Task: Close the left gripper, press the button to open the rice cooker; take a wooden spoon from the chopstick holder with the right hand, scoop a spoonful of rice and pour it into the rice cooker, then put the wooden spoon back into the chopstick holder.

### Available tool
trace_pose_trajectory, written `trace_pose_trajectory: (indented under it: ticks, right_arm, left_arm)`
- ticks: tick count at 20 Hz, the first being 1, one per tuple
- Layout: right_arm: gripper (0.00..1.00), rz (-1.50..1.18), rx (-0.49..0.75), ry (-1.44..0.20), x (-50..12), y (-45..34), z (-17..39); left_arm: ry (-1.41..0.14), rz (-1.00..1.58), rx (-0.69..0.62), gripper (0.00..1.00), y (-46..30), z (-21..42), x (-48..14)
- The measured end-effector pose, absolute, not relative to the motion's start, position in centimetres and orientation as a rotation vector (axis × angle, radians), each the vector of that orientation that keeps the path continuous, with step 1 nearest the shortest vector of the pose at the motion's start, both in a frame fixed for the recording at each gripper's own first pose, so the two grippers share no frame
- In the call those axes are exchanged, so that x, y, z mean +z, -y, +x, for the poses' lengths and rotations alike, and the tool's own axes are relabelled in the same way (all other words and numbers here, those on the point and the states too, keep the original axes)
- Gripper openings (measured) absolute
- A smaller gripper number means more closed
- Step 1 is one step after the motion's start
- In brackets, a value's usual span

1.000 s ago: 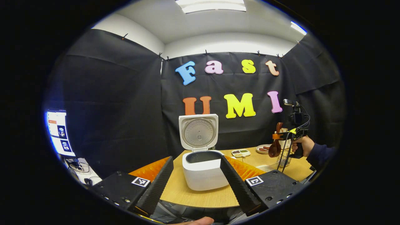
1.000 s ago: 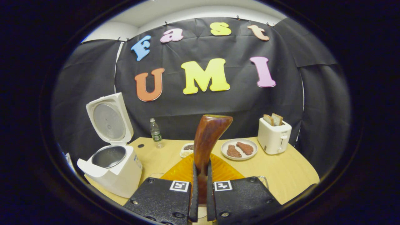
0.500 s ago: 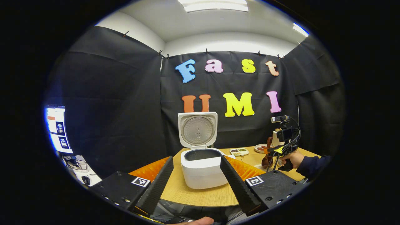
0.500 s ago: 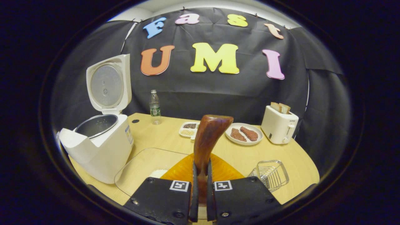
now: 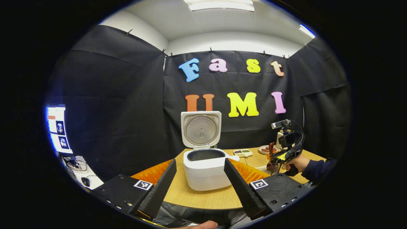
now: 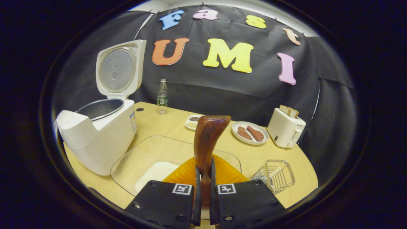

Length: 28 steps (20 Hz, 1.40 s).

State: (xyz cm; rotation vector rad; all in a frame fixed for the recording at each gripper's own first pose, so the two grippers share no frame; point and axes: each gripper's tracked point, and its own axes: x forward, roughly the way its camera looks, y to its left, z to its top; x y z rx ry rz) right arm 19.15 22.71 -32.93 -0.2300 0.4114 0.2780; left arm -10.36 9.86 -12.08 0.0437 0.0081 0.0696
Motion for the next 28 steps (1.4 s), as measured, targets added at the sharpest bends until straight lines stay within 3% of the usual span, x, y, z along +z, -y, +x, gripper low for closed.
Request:
trace_pose_trajectory:
  ticks: [17,28]
  right_arm:
    - [0.16,0.233,0.498,-0.478,-33.9,-28.2,17.9]
    - [0.16,0.583,0.432,-0.400,-29.8,-24.2,19.1]
  left_arm:
    - [-0.030,0.023,0.077,0.95,-10.2,-10.2,-12.7]
    - [-0.029,0.046,0.058,0.95,-9.9,-10.4,-12.5]
